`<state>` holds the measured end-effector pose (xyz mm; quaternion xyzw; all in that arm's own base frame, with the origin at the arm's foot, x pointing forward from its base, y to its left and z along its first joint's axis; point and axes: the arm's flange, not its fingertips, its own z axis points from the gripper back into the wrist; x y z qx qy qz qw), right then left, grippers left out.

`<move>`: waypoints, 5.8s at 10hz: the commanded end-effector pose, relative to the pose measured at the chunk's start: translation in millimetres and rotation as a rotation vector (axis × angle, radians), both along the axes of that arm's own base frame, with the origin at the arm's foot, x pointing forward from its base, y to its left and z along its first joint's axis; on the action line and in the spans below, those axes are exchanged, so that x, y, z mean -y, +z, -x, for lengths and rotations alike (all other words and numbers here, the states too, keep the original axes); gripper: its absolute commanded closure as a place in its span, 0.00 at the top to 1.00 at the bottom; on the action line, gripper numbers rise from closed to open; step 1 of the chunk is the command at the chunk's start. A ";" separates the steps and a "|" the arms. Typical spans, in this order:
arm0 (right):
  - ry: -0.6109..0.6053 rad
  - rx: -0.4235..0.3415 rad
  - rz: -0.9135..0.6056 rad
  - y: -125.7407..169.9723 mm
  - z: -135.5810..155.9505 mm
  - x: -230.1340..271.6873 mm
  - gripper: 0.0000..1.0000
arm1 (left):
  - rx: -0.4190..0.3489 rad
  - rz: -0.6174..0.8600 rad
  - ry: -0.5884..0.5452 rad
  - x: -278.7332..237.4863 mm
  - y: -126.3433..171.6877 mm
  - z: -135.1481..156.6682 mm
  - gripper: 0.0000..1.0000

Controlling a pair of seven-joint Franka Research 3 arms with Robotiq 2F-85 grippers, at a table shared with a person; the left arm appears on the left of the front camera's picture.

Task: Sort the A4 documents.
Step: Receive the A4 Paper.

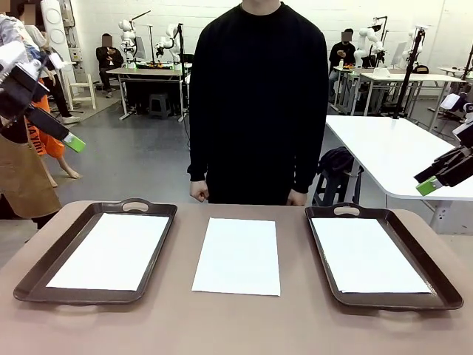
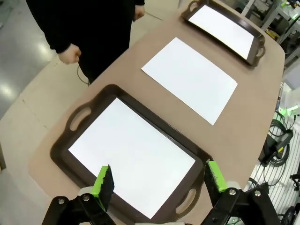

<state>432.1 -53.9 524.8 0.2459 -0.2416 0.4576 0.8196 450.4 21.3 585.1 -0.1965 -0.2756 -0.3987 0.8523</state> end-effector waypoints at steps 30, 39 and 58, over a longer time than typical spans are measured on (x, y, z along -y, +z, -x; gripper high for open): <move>-0.006 0.005 0.007 -0.5 -0.5 -0.3 1.00 | -0.080 0.075 0.242 19.2 -31.8 16.1 1.00; -0.006 0.005 0.007 -0.5 -0.5 -0.3 1.00 | -0.080 0.075 0.242 19.2 -31.8 16.1 1.00; -0.006 0.005 0.007 -0.5 -0.5 -0.3 1.00 | -0.080 0.075 0.242 19.2 -31.8 16.1 1.00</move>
